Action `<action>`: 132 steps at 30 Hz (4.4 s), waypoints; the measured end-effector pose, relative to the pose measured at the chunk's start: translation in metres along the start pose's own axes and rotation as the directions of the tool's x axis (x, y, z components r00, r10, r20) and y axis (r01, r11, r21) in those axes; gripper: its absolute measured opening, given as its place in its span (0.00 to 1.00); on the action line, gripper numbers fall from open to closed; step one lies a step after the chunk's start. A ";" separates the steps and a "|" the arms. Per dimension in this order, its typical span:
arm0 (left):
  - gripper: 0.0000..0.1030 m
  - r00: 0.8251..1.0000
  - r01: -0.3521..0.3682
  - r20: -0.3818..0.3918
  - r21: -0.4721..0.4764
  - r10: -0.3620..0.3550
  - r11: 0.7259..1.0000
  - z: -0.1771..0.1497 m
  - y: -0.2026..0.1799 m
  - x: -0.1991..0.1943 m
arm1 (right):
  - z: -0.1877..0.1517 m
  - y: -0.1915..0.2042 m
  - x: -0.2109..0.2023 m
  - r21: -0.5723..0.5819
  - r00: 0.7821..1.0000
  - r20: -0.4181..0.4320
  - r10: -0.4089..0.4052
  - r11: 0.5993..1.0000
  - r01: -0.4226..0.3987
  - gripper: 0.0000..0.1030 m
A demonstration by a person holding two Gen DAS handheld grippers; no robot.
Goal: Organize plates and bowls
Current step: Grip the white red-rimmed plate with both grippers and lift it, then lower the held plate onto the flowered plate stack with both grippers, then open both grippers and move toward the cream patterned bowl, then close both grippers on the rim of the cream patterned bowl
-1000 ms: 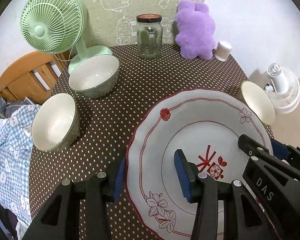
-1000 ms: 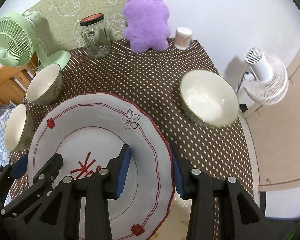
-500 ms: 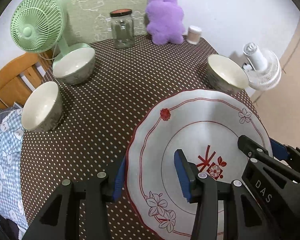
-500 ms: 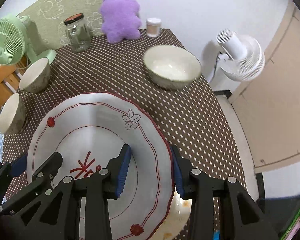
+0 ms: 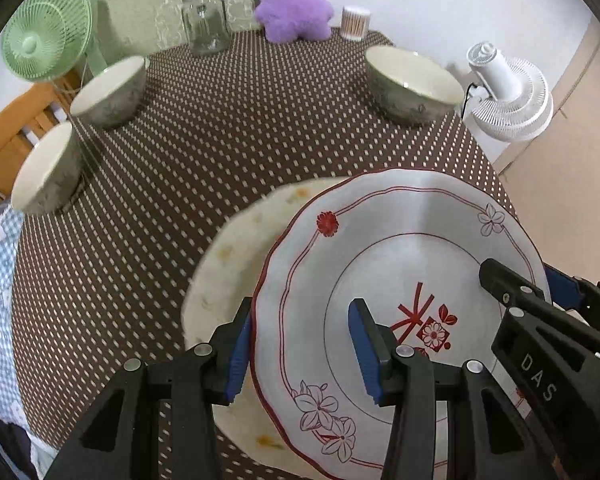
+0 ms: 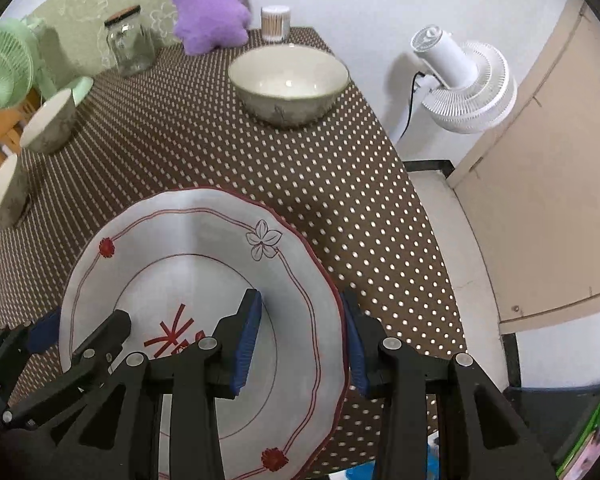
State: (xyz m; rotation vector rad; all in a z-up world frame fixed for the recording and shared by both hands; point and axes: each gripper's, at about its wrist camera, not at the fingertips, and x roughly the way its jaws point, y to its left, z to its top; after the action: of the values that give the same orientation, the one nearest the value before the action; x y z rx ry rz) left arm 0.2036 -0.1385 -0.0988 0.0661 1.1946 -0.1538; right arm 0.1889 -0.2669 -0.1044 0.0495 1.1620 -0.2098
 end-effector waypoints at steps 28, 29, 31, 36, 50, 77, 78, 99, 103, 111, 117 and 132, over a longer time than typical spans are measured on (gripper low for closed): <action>0.46 0.990 -0.139 0.003 -0.063 0.139 0.988 -0.022 0.001 0.004 | 0.000 0.013 0.021 -0.118 0.994 -0.052 0.101 0.987 -0.106 0.42; 0.46 0.990 -0.143 0.006 -0.062 0.144 0.988 -0.022 0.001 0.005 | 0.000 0.013 0.023 -0.119 0.994 -0.052 0.100 0.987 -0.105 0.42; 0.46 0.988 -0.154 0.011 -0.058 0.155 0.986 -0.022 -0.001 0.005 | 0.000 0.014 0.024 -0.123 0.994 -0.053 0.096 0.987 -0.102 0.42; 0.48 0.983 -0.180 0.026 -0.042 0.181 0.983 -0.020 -0.002 0.008 | -0.001 0.014 0.028 -0.125 0.992 -0.068 0.110 0.985 -0.118 0.42; 0.69 0.980 -0.197 0.029 -0.054 0.199 0.979 -0.023 0.001 0.002 | -0.012 0.011 0.010 -0.132 0.983 -0.076 0.169 0.975 -0.178 0.38; 0.91 0.983 -0.130 0.122 -0.055 0.136 0.990 -0.019 0.017 -0.042 | 0.007 0.017 -0.014 -0.102 0.968 -0.008 0.250 0.963 -0.249 0.69; 0.91 0.983 -0.126 0.131 -0.056 0.132 0.990 -0.019 0.019 -0.045 | 0.007 0.019 -0.019 -0.105 0.968 0.003 0.251 0.963 -0.249 0.69; 0.94 0.973 -0.037 0.230 0.043 0.026 0.998 0.000 0.051 -0.071 | 0.012 0.043 -0.070 0.021 0.981 0.105 0.164 0.986 -0.167 0.70; 0.94 0.970 -0.025 0.241 0.054 0.012 0.998 0.004 0.074 -0.072 | 0.014 0.056 -0.077 0.039 0.981 0.129 0.148 0.987 -0.154 0.70; 0.89 0.968 -0.089 0.236 -0.008 0.088 0.996 0.013 0.153 -0.068 | 0.029 0.127 -0.078 -0.020 0.972 0.136 0.192 0.981 -0.191 0.69; 0.88 0.960 -0.125 0.245 -0.069 0.138 0.990 0.025 0.208 -0.070 | 0.047 0.195 -0.079 -0.079 0.958 0.140 0.249 0.968 -0.240 0.70; 0.76 0.935 -0.235 0.237 -0.147 0.265 0.961 0.062 0.302 -0.037 | 0.101 0.324 -0.053 -0.196 0.951 0.140 0.276 0.949 -0.247 0.69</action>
State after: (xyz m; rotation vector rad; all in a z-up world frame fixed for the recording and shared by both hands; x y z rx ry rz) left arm 0.2942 0.1551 -0.0510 0.0928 0.9265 0.1298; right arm 0.3215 0.0427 -0.0384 0.0291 0.9915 0.1243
